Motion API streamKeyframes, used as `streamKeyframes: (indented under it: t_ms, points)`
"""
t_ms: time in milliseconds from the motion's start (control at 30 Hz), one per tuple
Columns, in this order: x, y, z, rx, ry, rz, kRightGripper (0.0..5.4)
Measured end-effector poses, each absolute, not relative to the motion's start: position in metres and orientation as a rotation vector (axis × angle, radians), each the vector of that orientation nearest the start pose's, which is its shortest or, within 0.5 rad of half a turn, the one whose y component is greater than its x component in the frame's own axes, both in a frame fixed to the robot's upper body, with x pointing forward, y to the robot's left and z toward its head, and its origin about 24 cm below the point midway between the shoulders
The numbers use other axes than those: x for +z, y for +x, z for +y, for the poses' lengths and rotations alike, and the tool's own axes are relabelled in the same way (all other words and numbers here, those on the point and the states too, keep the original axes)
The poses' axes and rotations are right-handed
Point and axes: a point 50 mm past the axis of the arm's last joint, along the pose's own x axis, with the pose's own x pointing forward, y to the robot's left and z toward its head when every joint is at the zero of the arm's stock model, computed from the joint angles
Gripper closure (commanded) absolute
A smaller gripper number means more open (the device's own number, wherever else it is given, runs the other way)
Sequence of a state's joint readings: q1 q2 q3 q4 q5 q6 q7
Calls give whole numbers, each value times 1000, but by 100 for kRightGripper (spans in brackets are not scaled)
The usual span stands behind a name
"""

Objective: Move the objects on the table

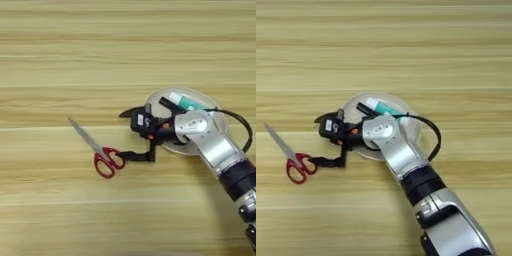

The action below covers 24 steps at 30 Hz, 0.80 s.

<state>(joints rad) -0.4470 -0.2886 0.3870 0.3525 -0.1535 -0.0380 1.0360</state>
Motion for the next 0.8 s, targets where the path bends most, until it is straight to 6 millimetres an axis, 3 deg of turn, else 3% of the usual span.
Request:
streamKeyframes:
  t_ms: [433, 800]
  points:
    - [49, 270, -101, 1494, -632, 196, 4]
    - [52, 268, -113, 1509, -635, 185, 4]
